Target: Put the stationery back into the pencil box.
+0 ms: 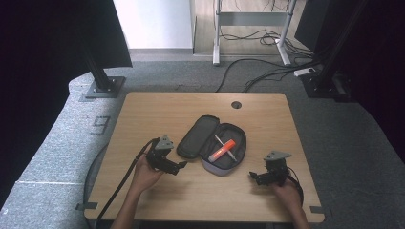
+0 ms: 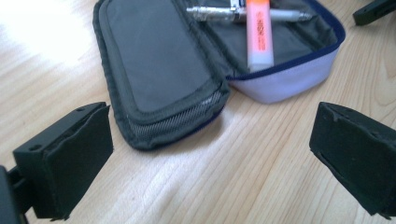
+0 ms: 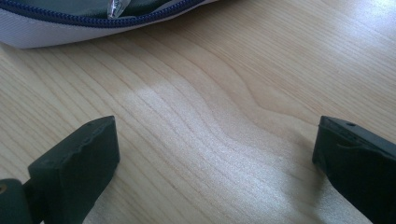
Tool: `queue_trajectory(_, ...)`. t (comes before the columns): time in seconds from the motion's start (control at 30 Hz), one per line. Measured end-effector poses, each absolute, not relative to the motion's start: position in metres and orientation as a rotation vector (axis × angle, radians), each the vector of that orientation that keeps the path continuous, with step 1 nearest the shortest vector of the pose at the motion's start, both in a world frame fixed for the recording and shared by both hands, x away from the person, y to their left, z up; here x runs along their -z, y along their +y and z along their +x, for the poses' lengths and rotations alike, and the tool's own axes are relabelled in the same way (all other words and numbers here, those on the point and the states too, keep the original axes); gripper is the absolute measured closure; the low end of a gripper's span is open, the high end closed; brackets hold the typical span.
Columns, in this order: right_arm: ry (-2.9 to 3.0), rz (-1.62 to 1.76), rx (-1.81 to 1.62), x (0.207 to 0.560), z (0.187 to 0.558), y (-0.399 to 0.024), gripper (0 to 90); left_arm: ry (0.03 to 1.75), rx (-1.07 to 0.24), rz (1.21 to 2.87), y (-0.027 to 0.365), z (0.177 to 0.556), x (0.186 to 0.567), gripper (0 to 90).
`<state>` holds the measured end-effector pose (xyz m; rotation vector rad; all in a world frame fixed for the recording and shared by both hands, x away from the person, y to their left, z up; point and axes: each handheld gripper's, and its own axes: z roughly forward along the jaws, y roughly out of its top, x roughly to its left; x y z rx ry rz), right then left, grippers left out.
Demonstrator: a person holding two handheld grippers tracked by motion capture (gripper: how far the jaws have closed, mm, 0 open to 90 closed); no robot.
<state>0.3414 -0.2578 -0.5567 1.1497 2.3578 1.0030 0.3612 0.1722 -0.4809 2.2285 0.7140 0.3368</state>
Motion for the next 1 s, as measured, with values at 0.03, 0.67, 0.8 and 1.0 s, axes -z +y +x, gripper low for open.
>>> queue_trajectory(0.03, 2.357, 1.15, -1.003, 0.557, 0.341, -0.258, 0.4, 0.718, -0.337, 2.229, 0.173, 0.361, 0.483, 0.0)
queue_trajectory(0.67, 2.358, 1.15, -1.003, 0.557, 0.341, -0.258, 0.4, 0.777, -0.292, 2.241, 0.19, 0.359, 0.519, 0.0)
queue_trajectory(0.8, 2.358, 1.15, -1.003, 0.557, 0.341, -0.258, 0.4, 0.782, -0.293, 2.265, 0.192, 0.359, 0.529, 0.0)
queue_trajectory(1.0, 2.358, 1.15, -1.003, 0.557, 0.341, -0.258, 0.4, 0.79, -0.297, 2.311, 0.195, 0.357, 0.54, 0.0)
